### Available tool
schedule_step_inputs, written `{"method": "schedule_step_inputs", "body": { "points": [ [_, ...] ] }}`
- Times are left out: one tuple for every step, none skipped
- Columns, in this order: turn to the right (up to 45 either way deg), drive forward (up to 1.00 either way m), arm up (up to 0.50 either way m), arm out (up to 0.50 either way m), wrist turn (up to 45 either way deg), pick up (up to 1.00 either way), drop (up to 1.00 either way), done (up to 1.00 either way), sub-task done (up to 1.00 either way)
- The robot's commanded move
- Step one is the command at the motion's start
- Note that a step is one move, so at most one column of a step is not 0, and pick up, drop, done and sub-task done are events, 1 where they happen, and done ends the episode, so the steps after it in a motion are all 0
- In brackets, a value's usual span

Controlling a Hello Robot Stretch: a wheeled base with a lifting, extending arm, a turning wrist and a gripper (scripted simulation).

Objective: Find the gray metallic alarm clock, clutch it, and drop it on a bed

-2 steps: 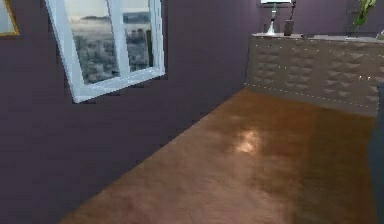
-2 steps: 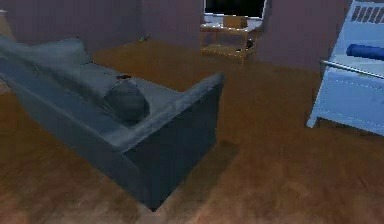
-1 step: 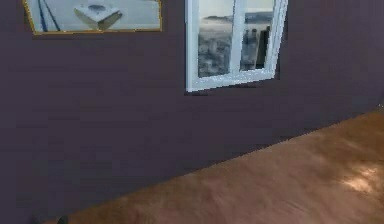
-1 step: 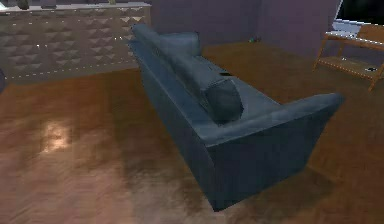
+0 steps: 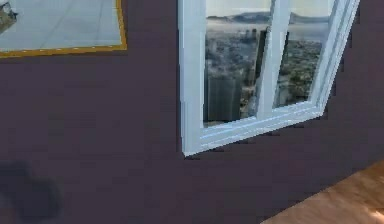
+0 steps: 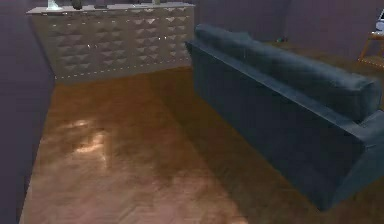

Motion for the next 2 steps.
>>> {"method": "schedule_step_inputs", "body": {
  "points": [
    [45.0, 0.00, 0.00, 0.00, 0.0, 0.00, 0.00, 0.00, 0.00],
    [45.0, 0.00, 0.00, 0.00, 0.0, 0.00, 0.00, 0.00, 0.00]
  ]
}}
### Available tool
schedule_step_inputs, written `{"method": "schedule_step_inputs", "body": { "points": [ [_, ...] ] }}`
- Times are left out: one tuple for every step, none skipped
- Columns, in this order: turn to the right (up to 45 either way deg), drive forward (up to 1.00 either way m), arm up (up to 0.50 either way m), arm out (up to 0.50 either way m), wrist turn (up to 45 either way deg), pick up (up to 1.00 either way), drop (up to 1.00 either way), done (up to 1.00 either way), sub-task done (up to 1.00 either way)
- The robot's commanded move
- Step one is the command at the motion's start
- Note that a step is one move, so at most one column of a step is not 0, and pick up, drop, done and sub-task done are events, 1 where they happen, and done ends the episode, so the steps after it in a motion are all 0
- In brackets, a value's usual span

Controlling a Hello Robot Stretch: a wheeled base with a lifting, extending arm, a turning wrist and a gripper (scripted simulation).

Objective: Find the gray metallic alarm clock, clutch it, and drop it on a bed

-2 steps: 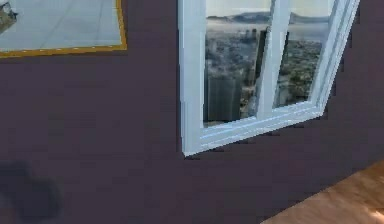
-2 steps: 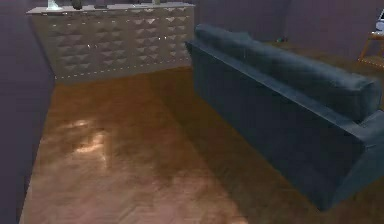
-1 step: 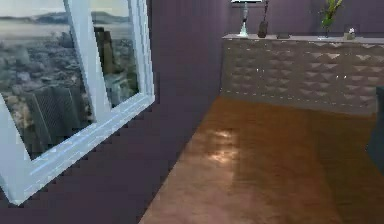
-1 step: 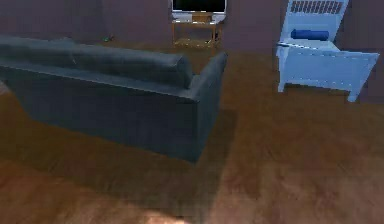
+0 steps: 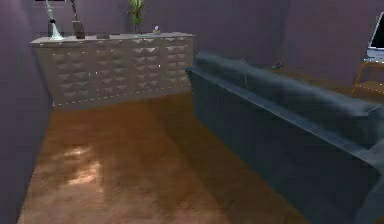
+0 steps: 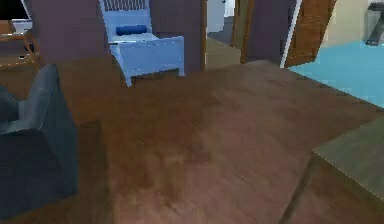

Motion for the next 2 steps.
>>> {"method": "schedule_step_inputs", "body": {
  "points": [
    [45.0, 0.00, 0.00, 0.00, 0.0, 0.00, 0.00, 0.00, 0.00],
    [33.0, 0.00, 0.00, 0.00, 0.0, 0.00, 0.00, 0.00, 0.00]
  ]
}}
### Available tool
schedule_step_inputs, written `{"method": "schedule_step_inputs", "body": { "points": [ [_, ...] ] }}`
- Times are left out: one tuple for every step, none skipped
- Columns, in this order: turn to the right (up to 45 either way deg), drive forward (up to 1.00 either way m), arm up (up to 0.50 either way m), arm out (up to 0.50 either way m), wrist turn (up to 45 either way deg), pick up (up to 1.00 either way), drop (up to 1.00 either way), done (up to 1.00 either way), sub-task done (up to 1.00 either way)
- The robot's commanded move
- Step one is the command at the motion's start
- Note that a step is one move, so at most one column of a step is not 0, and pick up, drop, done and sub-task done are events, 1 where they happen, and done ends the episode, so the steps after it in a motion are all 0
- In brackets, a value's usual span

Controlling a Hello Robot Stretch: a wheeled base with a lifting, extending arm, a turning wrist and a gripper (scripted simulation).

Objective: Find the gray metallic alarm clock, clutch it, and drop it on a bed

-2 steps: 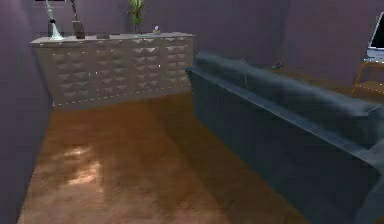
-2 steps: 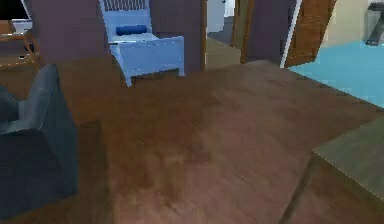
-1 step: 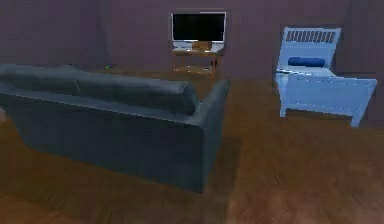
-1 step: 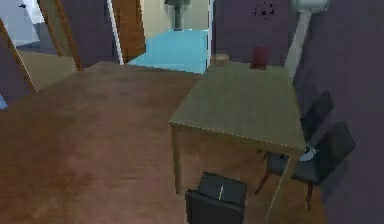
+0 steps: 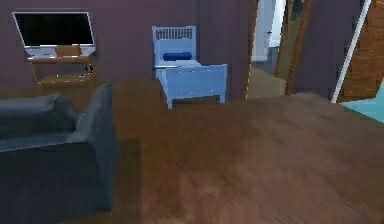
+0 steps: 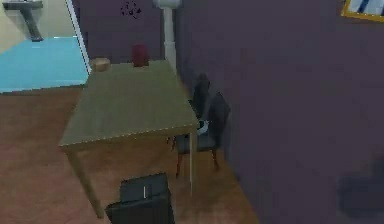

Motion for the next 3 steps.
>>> {"method": "schedule_step_inputs", "body": {
  "points": [
    [45.0, 0.00, 0.00, 0.00, 0.0, 0.00, 0.00, 0.00, 0.00],
    [45.0, 0.00, 0.00, 0.00, 0.0, 0.00, 0.00, 0.00, 0.00],
    [21.0, 0.00, 0.00, 0.00, 0.0, 0.00, 0.00, 0.00, 0.00]
  ]
}}
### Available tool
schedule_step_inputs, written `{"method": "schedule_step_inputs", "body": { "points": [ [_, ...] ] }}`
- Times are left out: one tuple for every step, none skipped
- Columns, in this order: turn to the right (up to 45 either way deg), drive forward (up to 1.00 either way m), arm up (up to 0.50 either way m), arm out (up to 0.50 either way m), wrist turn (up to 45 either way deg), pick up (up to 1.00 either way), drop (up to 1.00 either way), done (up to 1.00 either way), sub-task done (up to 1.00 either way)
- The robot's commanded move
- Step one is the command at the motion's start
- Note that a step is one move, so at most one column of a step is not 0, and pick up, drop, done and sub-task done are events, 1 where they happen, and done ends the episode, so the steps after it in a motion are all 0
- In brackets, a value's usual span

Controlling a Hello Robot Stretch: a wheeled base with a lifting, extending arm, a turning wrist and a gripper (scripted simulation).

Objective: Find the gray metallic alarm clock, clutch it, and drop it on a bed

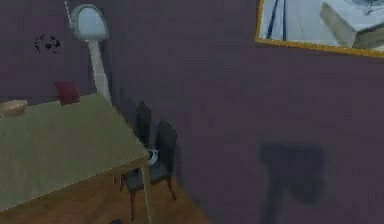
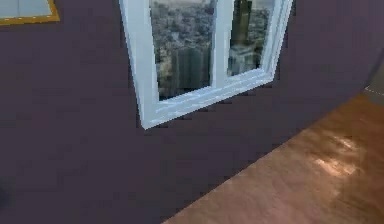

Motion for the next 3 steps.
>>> {"method": "schedule_step_inputs", "body": {
  "points": [
    [0.0, 0.35, 0.00, 0.00, 0.0, 0.00, 0.00, 0.00, 0.00],
    [-6.0, 0.00, 0.00, 0.00, 0.0, 0.00, 0.00, 0.00, 0.00],
    [0.0, 0.40, 0.00, 0.00, 0.0, 0.00, 0.00, 0.00, 0.00]
  ]
}}
